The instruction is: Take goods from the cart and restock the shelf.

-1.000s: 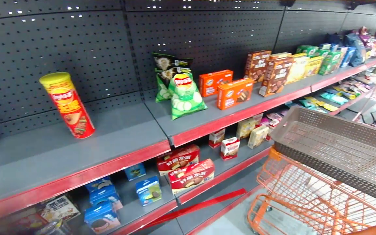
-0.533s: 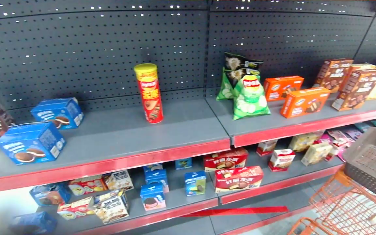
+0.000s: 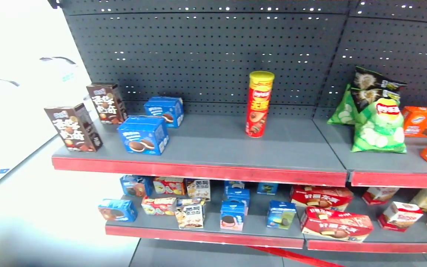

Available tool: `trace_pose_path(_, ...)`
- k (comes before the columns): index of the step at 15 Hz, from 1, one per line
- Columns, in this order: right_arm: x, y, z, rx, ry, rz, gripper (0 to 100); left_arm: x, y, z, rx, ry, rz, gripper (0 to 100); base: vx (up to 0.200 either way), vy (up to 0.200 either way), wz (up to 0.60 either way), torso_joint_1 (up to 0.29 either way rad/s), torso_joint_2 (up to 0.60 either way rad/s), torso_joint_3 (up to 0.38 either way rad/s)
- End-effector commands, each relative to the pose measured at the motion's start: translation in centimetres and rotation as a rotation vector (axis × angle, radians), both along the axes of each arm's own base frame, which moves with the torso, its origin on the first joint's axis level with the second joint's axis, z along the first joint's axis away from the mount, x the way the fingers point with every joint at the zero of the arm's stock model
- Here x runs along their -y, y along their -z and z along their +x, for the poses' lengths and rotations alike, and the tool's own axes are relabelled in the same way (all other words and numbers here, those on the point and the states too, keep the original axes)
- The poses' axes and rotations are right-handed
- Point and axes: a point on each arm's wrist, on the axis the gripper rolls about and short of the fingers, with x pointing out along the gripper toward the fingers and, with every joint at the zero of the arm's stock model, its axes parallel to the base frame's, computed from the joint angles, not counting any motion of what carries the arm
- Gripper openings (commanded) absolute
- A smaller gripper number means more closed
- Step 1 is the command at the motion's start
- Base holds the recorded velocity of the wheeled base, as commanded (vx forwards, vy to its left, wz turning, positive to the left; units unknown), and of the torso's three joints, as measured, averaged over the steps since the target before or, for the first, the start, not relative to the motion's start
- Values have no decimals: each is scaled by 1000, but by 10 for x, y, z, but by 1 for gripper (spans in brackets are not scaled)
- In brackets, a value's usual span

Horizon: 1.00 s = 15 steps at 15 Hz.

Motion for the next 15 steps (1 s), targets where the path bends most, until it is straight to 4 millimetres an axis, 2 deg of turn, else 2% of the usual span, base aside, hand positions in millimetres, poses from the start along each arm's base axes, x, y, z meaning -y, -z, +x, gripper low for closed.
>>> trace_pose_path(1,0,2,1,-8,1,0,0,0,0,0,0,0,2,100,0,0,0,0,0,0)
trace_pose_path(4,0,3,0,-9,4,0,0,0,0,0,0,1,0,100,0,0,0,0,0,0)
trace_pose_path(5,0,3,0,-8,1,1,0,0,0,0,2,1,0,100,0,0,-600,2,2,2)
trace_pose_path(10,0,3,-1,-6,1,0,0,0,0,0,2,1,2,100,200,0,-600,1,2,2)
trace_pose_path(11,0,3,-1,-7,4,-2,0,0,0,0,2,0,2,100,200,0,0,12,12,2)
trace_pose_path(15,0,4,-1,-11,4,0,0,0,0,0,2,-2,0,100,0,0,0,0,0,0)
